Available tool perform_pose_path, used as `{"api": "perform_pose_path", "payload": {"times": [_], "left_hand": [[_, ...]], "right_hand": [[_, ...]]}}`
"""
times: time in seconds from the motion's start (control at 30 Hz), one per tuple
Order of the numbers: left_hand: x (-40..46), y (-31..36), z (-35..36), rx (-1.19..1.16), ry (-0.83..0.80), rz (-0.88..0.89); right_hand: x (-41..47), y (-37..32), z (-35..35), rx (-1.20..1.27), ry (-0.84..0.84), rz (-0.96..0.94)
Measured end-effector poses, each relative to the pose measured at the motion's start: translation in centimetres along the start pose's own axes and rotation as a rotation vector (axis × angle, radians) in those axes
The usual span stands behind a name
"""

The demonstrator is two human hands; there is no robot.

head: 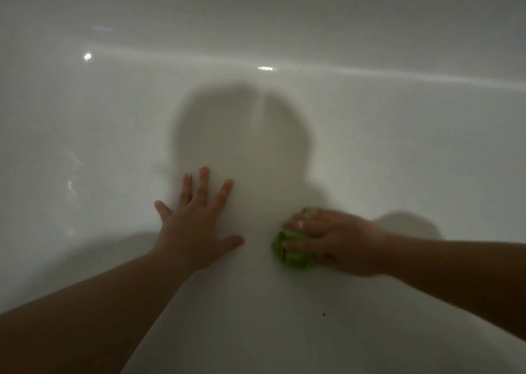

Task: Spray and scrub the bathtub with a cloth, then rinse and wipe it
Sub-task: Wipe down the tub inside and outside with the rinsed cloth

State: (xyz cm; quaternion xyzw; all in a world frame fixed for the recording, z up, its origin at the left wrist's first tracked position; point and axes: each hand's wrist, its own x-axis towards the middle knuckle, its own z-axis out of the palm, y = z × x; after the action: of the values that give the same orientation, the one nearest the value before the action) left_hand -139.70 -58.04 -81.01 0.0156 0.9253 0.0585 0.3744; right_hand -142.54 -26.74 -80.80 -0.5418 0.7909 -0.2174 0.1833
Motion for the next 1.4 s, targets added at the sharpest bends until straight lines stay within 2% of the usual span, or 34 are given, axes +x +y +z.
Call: {"api": "perform_pose_path", "payload": {"times": [0.07, 0.17, 0.23, 0.37, 0.43, 0.57, 0.77, 0.83, 0.9, 0.97, 1.0, 1.03, 1.07, 1.1, 1.17, 1.3, 1.4], "left_hand": [[-0.2, 0.8, 0.3, -0.011, -0.009, -0.022], [-0.4, 1.9, 0.3, -0.038, -0.023, -0.06], [-0.4, 2.4, 0.1, -0.041, -0.051, -0.084], [-0.3, 3.7, 0.0, -0.095, -0.094, -0.147], [-0.2, 4.5, 0.1, -0.125, -0.094, -0.177], [0.1, 5.6, -0.6, -0.167, -0.105, -0.202], [0.2, 6.1, -1.3, -0.196, -0.12, -0.196], [0.7, 6.2, -1.3, -0.165, -0.118, -0.191], [1.1, 6.3, -1.2, -0.132, -0.113, -0.191], [1.6, 6.2, -1.1, -0.116, -0.094, -0.171], [1.8, 6.1, -1.0, -0.111, -0.089, -0.161], [2.1, 6.1, -0.9, -0.105, -0.087, -0.153], [2.3, 6.0, -0.8, -0.096, -0.083, -0.149], [2.5, 6.0, -0.7, -0.086, -0.075, -0.146], [2.8, 6.1, -0.6, -0.056, -0.057, -0.13], [2.9, 6.8, -0.5, -0.039, -0.024, -0.085], [2.1, 7.2, 0.3, -0.018, -0.018, -0.016]], "right_hand": [[-1.9, -0.2, 0.3, 0.006, -0.149, -0.041], [0.3, 4.7, -1.1, 0.014, -0.153, -0.023], [2.1, 9.2, -3.2, -0.06, -0.087, 0.067], [4.5, 17.8, -9.4, -0.187, 0.049, 0.439], [5.2, 19.4, -10.7, -0.209, 0.133, 0.505], [4.5, 16.0, -8.0, -0.1, 0.199, 0.593], [-3.3, 3.3, 0.1, 0.036, 0.001, 0.083], [-4.9, 1.8, 1.5, -0.009, -0.118, -0.057], [-3.6, 3.9, 0.7, -0.047, -0.149, -0.15], [-1.7, 8.8, -1.3, 0.056, -0.079, -0.034], [-0.6, 11.9, -3.2, 0.135, 0.008, 0.081], [0.5, 14.7, -5.8, -0.009, 0.044, 0.17], [1.2, 16.9, -8.1, -0.225, 0.011, 0.283], [2.0, 19.2, -9.8, -0.273, 0.025, 0.422], [2.4, 21.4, -11.8, -0.294, 0.143, 0.534], [1.1, 16.6, -7.7, -0.12, 0.236, 0.638], [-2.8, 9.0, -3.1, -0.007, 0.055, 0.446]]}}
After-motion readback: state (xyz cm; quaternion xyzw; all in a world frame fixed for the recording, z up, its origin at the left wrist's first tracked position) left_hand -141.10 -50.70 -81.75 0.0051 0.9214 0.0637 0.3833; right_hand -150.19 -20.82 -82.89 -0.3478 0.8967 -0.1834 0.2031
